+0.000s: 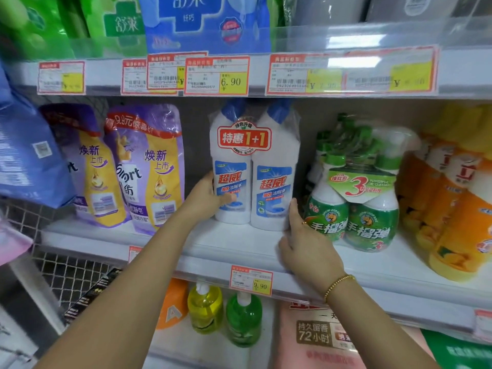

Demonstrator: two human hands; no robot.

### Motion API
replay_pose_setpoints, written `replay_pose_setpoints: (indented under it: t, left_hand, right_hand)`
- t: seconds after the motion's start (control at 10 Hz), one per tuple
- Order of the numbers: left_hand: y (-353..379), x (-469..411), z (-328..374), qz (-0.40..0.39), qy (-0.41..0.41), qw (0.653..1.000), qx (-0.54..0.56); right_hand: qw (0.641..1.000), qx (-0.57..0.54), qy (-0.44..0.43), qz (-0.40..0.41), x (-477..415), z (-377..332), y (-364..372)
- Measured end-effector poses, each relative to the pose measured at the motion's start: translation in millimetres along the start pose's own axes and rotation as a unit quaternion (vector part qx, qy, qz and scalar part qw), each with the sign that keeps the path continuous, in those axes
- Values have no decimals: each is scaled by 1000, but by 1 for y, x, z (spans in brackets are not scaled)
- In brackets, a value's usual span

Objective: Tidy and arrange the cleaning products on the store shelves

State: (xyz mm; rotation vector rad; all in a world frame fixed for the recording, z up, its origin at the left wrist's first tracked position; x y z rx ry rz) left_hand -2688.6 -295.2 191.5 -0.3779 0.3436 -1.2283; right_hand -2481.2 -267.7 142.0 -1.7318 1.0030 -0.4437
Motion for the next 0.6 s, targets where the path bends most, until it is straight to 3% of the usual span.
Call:
replay_pose_setpoints:
  t: [0.4,0.5,0.6]
  left_hand:
    - [3,20,11,46,-1,999,1]
    - [8,38,15,29,-28,998,-42]
    - [8,59,32,-18,5,996,-86]
  right_hand:
    - [998,4,30,-54,-3,2,-2]
    - [994,1,19,-110,8,-6,-7]
    - [996,22,-25,-86,26,-9,-49]
Point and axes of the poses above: each hand's wrist, its own x-axis away from the middle knuckle, its own y-axis out of the palm, z = x × y, the point moved 4 cm from there along -x, towards the middle knuckle, and after that the axes turned 11 degrees about -z, right-handed, at the moved point
